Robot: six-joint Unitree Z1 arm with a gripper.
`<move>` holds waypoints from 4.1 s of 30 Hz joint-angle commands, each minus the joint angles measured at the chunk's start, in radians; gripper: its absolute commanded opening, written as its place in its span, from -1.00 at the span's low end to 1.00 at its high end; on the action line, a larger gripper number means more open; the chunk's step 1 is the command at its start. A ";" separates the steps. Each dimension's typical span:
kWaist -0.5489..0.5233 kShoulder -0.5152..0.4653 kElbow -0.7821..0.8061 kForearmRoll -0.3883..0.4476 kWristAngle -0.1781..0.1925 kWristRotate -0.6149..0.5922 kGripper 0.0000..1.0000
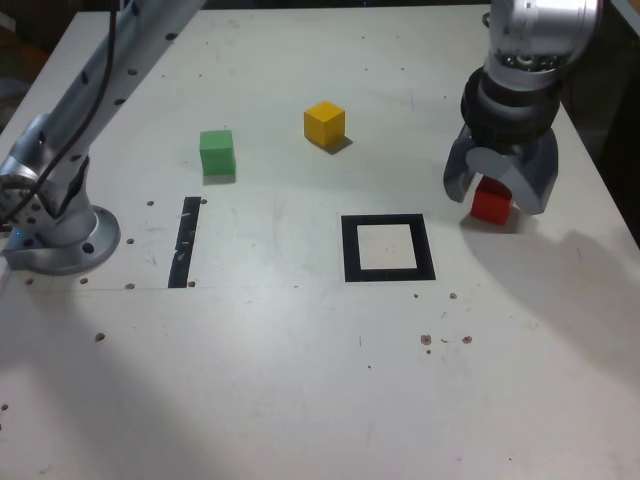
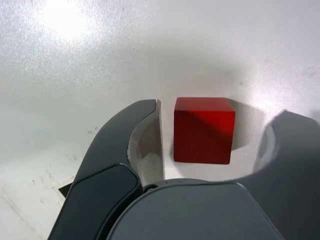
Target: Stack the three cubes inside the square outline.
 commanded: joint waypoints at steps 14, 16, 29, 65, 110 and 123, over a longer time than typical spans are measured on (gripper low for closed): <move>0.007 0.026 0.001 -0.024 -0.003 0.003 -0.16; 0.009 0.026 0.002 -0.028 -0.006 0.003 -0.22; 0.012 -0.060 0.016 0.023 -0.030 -0.017 -0.50; -0.119 -0.291 0.494 -0.095 -0.114 -0.567 -0.50; -0.093 -0.320 0.492 -0.034 -0.123 -0.522 0.83; 0.187 -0.592 0.543 0.158 -0.038 -0.456 0.88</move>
